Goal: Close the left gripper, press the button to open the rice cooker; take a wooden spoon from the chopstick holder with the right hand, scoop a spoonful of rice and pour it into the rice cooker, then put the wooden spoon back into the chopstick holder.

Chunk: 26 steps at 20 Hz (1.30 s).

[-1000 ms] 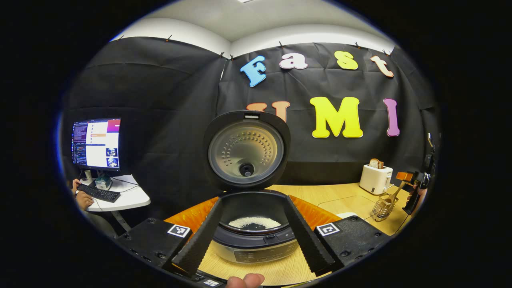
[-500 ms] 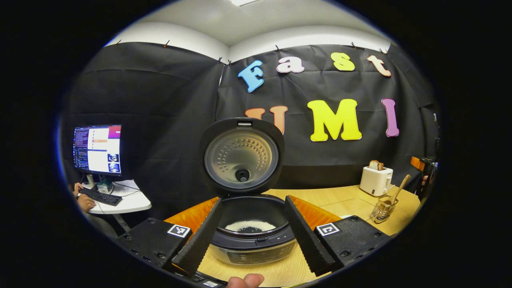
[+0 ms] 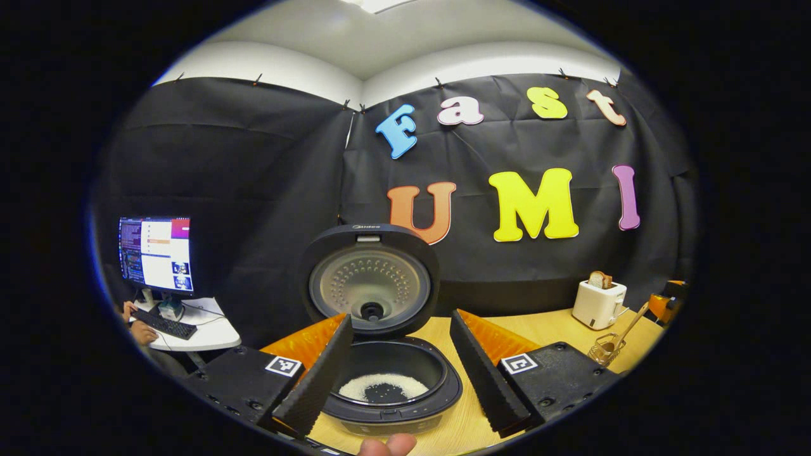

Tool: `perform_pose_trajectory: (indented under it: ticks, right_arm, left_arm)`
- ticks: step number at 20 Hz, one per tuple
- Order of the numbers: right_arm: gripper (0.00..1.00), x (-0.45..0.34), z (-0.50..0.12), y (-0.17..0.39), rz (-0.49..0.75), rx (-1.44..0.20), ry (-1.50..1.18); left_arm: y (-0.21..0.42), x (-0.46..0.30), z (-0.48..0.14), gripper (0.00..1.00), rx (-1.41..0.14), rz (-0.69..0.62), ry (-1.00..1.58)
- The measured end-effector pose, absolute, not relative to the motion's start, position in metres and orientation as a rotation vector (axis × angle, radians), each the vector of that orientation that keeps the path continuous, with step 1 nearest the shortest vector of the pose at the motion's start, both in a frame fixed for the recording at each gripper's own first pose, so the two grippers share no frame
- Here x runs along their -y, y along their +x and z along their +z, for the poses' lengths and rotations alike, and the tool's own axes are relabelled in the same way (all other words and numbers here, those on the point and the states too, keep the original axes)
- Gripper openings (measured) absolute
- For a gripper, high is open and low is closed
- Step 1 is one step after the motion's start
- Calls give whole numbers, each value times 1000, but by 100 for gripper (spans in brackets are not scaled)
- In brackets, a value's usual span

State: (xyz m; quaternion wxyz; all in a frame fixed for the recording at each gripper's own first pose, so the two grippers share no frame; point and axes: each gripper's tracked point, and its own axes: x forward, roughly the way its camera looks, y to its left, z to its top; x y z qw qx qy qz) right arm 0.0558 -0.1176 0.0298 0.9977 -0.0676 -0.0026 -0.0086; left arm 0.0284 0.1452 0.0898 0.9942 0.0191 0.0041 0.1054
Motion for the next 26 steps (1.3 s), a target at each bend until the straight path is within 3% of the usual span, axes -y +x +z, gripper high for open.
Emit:
perform_pose_trajectory:
  ticks: [8,10,13,18,19,26]
  right_arm:
    - [96,110,34,40,47,62,-127]
    - [95,112,25,40,58,35,-108]
    - [95,114,14,37,58,4,-119]
    - [96,101,-5,29,93,-36,-93]
    - [96,100,-10,29,98,-46,-93]
    - [95,87,-29,25,121,-93,-24]
  left_arm:
    - [72,-145,181,99,44,195,124]
    - [84,-147,197,95,34,188,113]
    - [103,-169,216,98,11,239,130]
    - [147,-203,228,94,-64,292,49]
    - [154,-213,228,99,-82,312,60]
    - [183,-241,187,99,-235,340,36]
